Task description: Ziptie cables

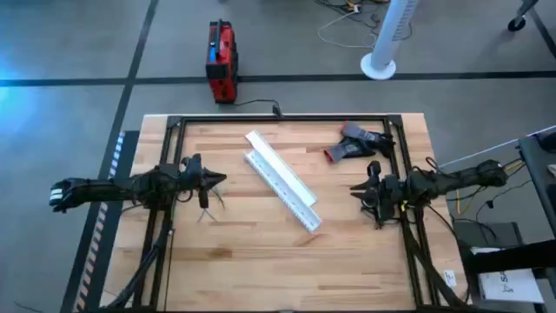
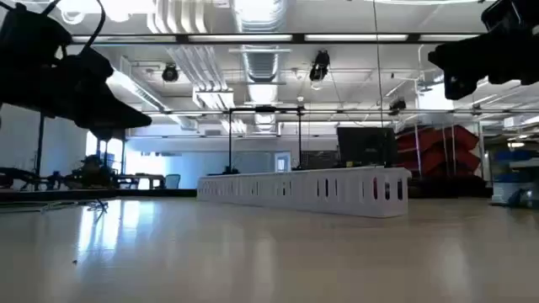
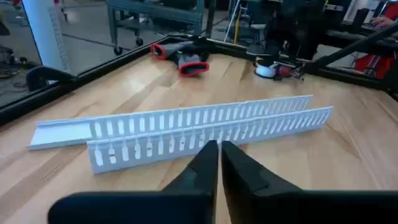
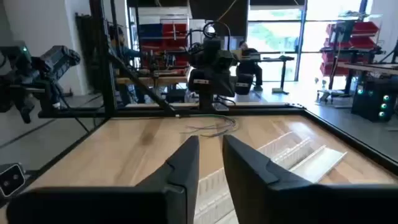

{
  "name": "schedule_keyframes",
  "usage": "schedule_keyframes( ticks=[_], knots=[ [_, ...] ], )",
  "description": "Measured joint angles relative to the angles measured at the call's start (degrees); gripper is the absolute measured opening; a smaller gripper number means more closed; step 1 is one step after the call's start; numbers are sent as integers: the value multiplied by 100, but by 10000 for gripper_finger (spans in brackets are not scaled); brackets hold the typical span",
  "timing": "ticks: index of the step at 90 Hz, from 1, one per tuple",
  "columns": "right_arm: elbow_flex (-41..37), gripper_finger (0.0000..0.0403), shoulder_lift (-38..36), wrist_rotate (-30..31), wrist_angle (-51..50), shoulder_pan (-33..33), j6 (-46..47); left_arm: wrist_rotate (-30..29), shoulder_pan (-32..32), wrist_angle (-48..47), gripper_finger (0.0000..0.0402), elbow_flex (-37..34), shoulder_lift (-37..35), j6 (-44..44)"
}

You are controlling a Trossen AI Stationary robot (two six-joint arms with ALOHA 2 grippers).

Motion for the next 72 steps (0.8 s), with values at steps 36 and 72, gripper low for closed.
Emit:
schedule_keyframes(
  ticks=[36, 72],
  knots=[
    [0, 83, 0, 0, 0, 1, 0, 2, 1, 0, 3, 0, 0, 0],
    [0, 57, -1, 2, 0, 0, 0, 0, 2, 0, 3, 0, 0, 0]
  ],
)
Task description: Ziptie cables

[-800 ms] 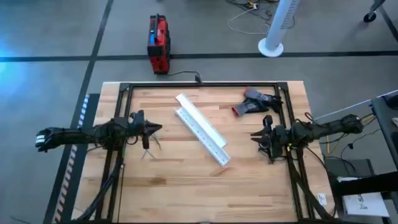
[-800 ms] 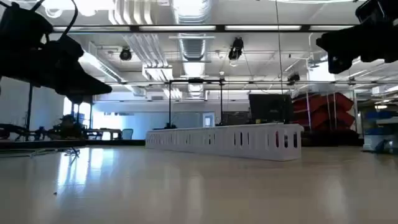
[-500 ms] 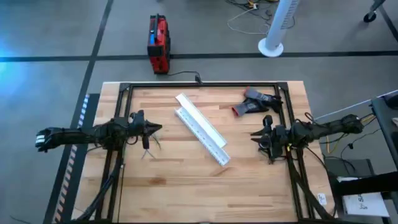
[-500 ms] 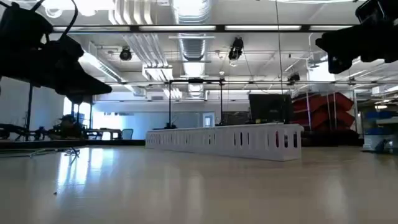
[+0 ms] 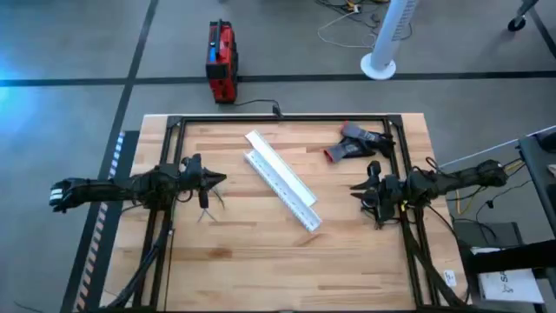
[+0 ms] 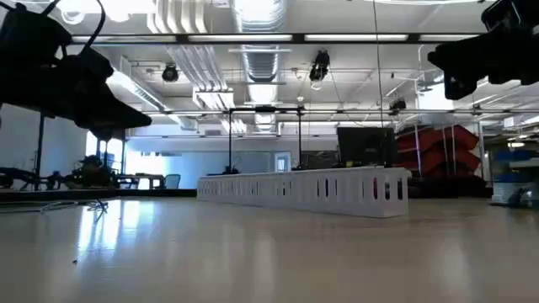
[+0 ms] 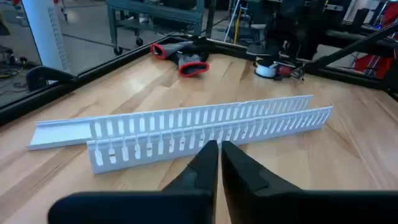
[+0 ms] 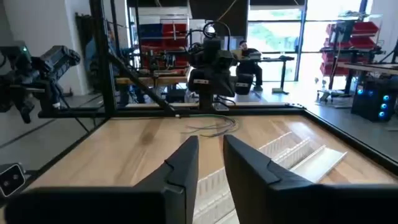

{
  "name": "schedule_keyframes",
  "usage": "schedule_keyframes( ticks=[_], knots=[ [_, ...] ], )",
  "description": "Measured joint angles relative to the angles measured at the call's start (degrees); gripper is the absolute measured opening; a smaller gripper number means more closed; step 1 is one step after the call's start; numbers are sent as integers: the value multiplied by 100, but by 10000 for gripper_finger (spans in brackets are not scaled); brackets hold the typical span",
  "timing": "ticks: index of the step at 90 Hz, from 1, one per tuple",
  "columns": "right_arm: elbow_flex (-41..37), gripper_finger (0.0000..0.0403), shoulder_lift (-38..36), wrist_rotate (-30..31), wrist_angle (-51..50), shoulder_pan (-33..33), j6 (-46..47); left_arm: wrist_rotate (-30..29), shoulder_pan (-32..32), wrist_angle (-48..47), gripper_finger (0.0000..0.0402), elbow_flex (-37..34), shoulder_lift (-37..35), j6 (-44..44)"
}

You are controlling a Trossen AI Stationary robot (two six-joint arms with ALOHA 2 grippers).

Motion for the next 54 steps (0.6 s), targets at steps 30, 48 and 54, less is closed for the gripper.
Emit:
schedule_keyframes(
  ticks=[30, 48, 54],
  knots=[
    [0, 45, 1, -1, 0, 0, 0, 1, -1, -1, 3, 0, 0, 0],
    [0, 58, 1, -2, 0, 1, 0, 0, -2, 0, 3, 0, 0, 2],
    [-1, 63, -1, -1, 0, 1, 0, 0, 0, 0, 3, 0, 0, 0]
  ],
)
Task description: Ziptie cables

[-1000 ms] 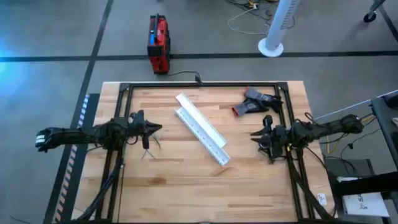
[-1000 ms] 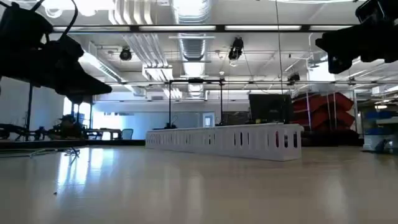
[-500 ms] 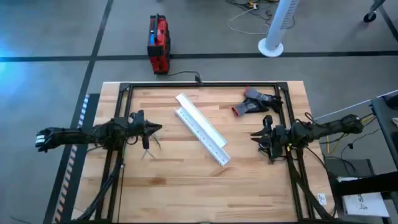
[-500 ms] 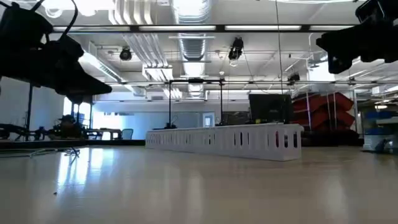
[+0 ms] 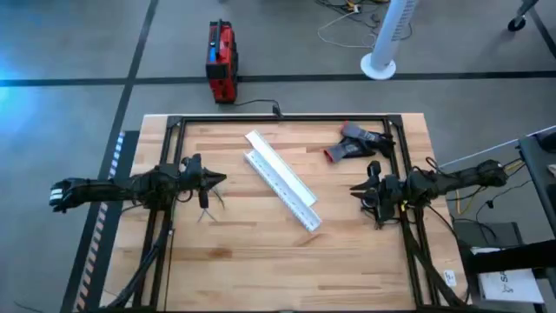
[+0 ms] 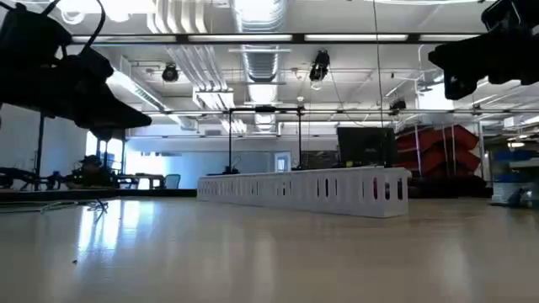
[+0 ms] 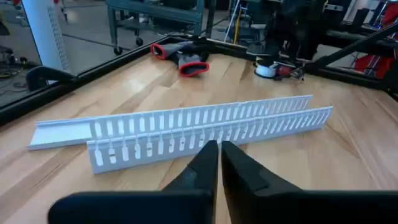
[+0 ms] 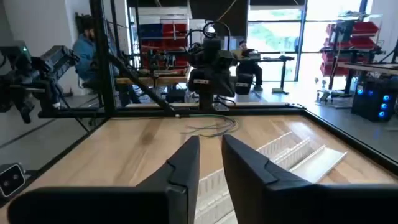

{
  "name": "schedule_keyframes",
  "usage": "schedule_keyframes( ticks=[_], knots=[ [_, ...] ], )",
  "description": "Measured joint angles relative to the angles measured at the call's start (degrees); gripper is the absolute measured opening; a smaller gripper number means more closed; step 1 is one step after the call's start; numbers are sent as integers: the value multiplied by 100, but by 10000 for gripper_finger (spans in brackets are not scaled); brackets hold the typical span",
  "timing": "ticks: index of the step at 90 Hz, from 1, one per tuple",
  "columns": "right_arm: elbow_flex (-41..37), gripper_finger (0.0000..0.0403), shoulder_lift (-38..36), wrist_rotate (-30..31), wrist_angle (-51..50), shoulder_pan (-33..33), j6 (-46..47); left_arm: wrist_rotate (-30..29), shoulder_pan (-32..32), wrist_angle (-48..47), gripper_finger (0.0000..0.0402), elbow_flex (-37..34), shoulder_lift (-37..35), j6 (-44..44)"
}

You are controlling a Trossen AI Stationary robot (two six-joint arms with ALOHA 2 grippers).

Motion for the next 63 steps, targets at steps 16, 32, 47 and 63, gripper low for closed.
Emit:
schedule_keyframes(
  ticks=[16, 32, 47, 63],
  knots=[
    [-1, 73, 0, 0, -2, -1, 0, 2, -1, -1, 3, 0, 0, 0],
    [0, 80, 0, 0, 0, -1, 0, 1, 0, -1, 3, 0, 0, 1],
    [-1, 82, 1, -1, -1, -1, 0, 0, 0, -1, 3, 0, 0, 0],
    [0, 69, 1, 0, -1, 0, 0, 1, -1, -1, 3, 0, 0, 0]
  ],
)
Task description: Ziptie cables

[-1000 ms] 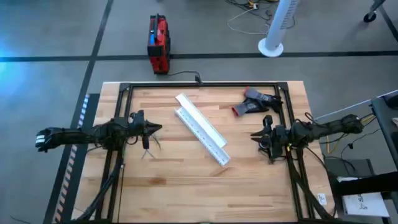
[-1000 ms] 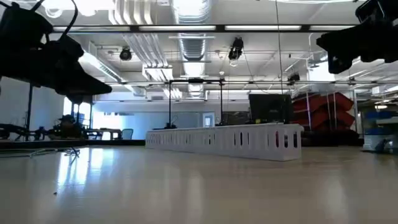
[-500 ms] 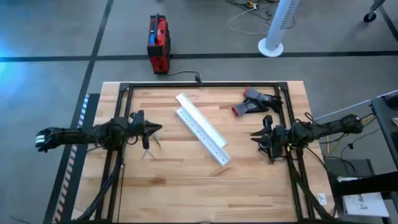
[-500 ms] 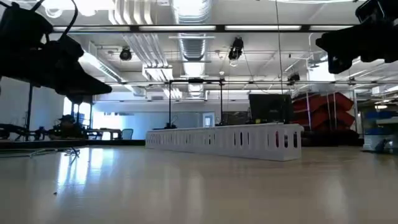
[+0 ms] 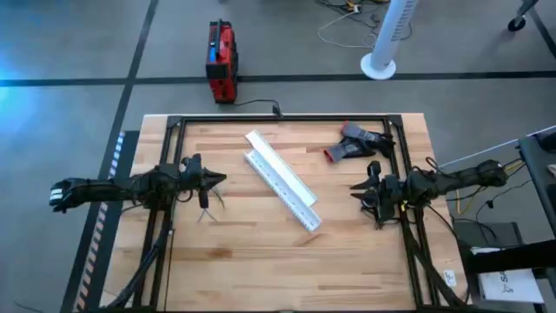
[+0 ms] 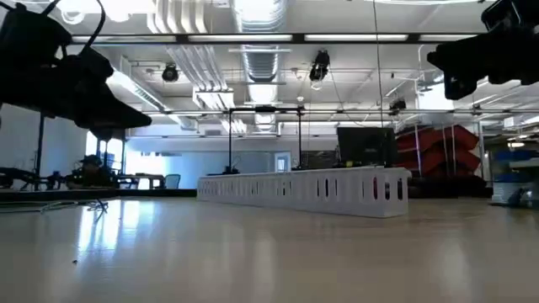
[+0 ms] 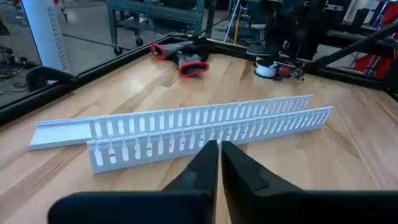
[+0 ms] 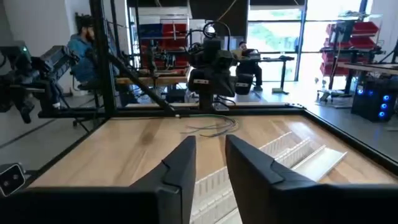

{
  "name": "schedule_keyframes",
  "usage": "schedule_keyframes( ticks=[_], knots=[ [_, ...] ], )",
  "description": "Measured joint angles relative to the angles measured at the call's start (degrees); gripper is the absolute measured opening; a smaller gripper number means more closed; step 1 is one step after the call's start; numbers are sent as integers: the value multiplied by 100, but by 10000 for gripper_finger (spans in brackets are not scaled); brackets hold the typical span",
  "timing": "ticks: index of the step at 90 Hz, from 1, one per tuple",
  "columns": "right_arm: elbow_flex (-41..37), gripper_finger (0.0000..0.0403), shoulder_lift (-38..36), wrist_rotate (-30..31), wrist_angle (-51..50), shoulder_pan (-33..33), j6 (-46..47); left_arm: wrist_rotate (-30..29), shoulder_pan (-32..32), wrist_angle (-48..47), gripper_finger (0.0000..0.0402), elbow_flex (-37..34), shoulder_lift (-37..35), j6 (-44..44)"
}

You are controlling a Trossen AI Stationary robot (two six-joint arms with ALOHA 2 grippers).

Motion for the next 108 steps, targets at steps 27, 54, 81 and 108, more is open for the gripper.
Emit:
schedule_keyframes(
  ticks=[27, 54, 81, 108],
  knots=[
    [1, 47, 1, -1, 1, -1, 0, -1129, 5, 94, 3, 0, 0, 0],
    [1, 52, 1, 1, 1, -1, 0, -1284, 5, 74, 3, 0, 0, 2058],
    [1, 72, 2, -3, 82, -1, -760, -1273, 3, 388, 3, 0, 0, 815],
    [0, 84, -1, -1, 2161, 0, -654, -1141, 3, 413, 3, 2, 0, -871]
  ],
)
